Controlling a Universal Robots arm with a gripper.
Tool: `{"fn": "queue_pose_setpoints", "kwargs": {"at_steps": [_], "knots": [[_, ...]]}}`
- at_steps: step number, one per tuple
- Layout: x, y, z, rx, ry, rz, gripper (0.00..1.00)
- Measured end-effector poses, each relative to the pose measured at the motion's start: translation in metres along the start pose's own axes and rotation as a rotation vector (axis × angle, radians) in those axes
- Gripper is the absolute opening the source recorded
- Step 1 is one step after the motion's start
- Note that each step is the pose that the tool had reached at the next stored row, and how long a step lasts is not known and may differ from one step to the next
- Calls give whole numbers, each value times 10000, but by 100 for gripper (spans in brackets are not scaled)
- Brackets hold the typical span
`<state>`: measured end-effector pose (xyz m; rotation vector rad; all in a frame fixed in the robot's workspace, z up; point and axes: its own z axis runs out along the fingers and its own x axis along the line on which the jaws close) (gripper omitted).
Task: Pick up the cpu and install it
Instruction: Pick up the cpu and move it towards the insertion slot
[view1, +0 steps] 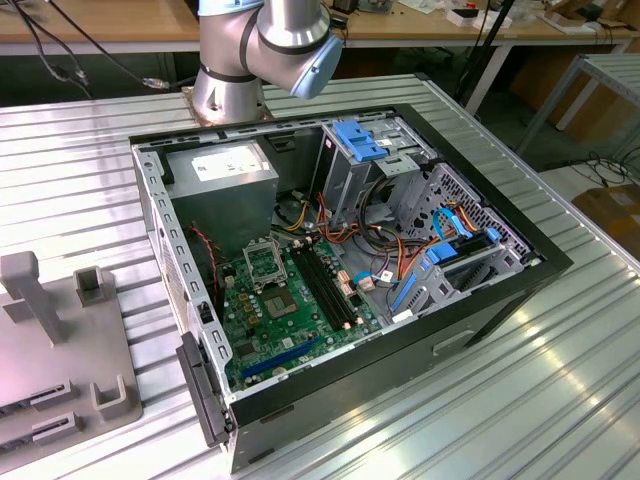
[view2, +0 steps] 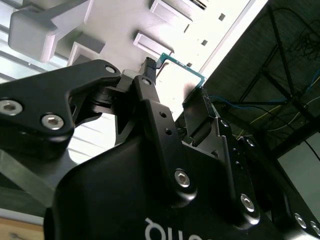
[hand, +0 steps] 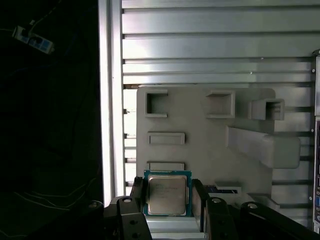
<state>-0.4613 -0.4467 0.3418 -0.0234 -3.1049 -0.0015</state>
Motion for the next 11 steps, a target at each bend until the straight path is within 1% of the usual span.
{"fn": "queue_pose_setpoints", "kwargs": {"at_steps": [11], "knots": [[2, 0, -56, 0, 0, 0, 47]]}}
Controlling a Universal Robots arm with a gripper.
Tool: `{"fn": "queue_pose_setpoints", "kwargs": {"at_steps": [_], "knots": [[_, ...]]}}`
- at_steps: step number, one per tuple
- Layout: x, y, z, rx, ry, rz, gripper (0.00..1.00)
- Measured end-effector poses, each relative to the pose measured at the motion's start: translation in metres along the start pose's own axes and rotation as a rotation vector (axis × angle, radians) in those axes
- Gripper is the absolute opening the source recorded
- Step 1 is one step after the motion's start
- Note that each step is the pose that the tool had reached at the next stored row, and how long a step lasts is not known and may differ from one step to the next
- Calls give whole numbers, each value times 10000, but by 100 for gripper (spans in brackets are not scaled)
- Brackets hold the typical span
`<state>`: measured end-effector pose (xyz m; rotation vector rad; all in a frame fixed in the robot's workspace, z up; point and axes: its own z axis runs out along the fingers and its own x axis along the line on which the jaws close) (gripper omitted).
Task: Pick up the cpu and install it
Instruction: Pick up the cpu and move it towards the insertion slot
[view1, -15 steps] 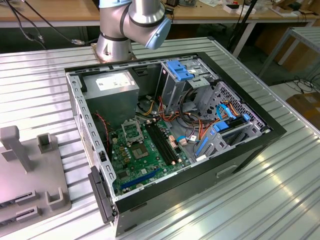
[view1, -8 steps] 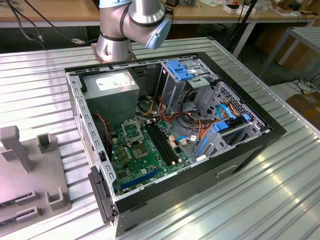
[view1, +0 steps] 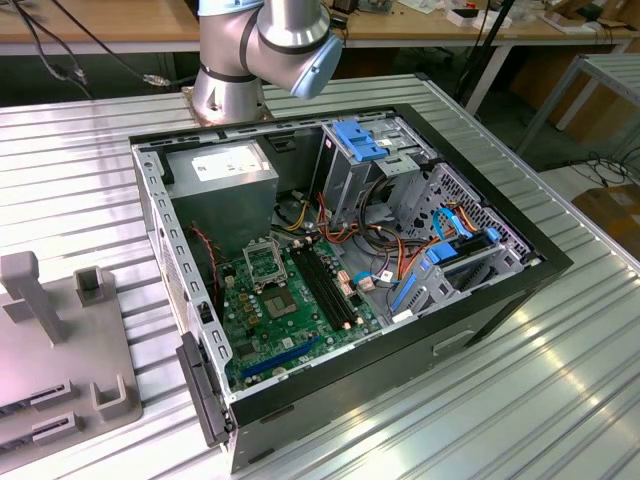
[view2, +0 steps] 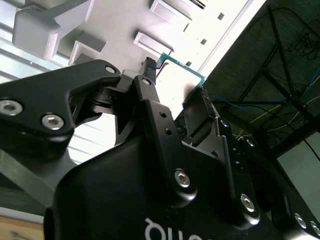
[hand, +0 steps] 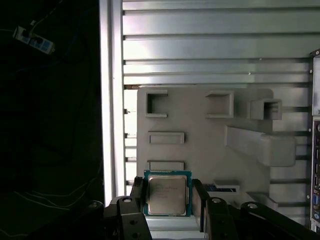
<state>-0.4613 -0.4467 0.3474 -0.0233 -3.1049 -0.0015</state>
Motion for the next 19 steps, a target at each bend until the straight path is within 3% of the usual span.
{"fn": "queue_pose_setpoints", "kwargs": {"at_steps": [19], "knots": [[4, 0, -109, -1, 0, 0, 47]]}}
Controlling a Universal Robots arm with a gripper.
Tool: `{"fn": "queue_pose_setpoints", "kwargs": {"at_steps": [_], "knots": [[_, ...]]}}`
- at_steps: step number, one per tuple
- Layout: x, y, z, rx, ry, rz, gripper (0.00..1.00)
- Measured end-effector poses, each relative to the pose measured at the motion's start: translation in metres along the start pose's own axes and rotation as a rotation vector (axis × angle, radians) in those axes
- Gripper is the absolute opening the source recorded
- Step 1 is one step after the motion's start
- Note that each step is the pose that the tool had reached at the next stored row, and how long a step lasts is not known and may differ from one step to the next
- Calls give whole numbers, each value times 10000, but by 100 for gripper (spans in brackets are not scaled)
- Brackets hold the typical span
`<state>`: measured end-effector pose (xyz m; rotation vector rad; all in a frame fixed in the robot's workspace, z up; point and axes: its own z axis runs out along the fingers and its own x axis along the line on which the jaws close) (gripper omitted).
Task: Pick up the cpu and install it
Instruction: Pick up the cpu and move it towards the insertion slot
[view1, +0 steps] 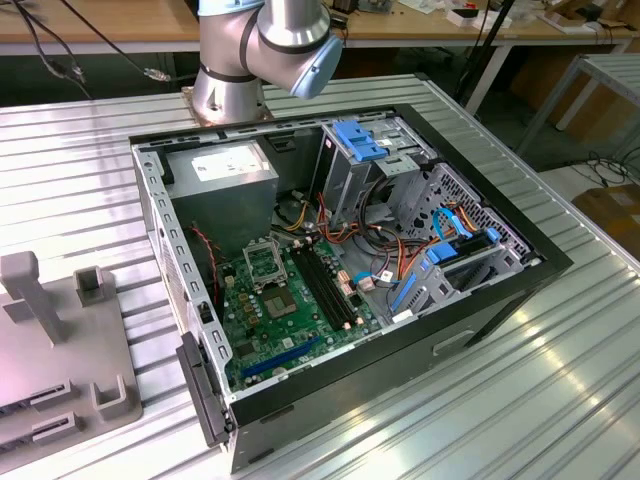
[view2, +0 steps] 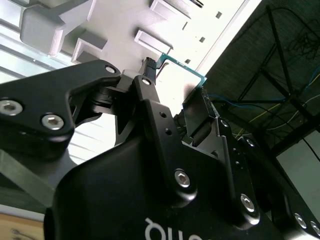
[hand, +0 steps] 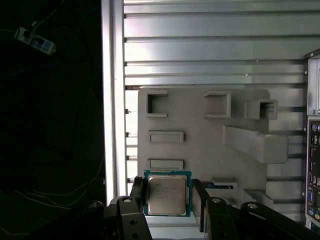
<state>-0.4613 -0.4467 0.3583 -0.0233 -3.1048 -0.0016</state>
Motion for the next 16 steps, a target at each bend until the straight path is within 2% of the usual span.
{"fn": "queue_pose_setpoints", "kwargs": {"at_steps": [10, 16], "knots": [[3, 0, -91, 0, 0, 0, 47], [7, 0, -184, 0, 0, 0, 47]]}}
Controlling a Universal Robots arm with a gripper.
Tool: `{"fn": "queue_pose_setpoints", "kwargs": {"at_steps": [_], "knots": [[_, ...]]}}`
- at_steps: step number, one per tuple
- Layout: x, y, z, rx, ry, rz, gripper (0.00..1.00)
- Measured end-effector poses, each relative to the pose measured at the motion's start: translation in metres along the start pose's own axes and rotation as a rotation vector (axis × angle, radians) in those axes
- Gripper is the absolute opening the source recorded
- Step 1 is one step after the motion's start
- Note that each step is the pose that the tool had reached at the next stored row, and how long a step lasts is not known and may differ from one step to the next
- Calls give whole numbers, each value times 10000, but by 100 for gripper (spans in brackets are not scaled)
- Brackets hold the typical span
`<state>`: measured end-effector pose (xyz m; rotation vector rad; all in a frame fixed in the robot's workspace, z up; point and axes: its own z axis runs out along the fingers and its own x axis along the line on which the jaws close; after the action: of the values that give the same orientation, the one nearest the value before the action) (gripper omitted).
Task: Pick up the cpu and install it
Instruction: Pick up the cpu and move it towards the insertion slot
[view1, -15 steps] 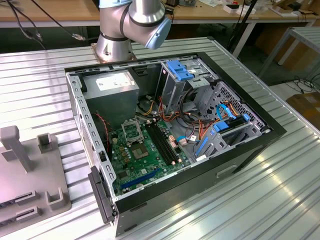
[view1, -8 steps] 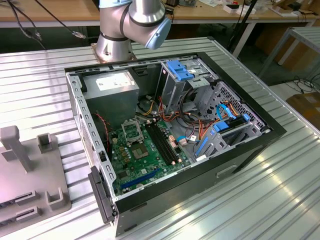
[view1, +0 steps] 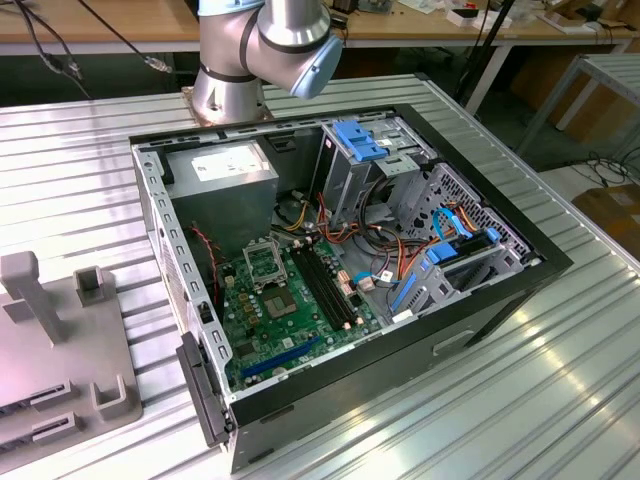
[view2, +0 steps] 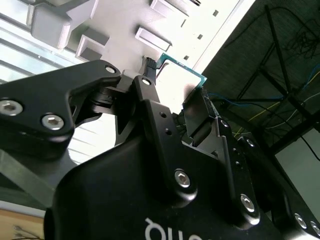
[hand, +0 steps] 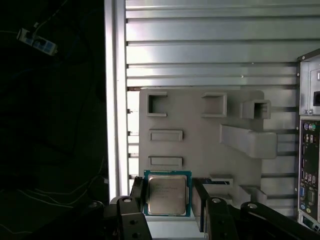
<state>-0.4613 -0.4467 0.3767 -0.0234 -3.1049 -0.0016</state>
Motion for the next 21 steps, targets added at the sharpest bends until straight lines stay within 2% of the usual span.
{"fn": "queue_pose_setpoints", "kwargs": {"at_steps": [21], "knots": [[7, 0, -195, 1, 2, 0, 47]]}}
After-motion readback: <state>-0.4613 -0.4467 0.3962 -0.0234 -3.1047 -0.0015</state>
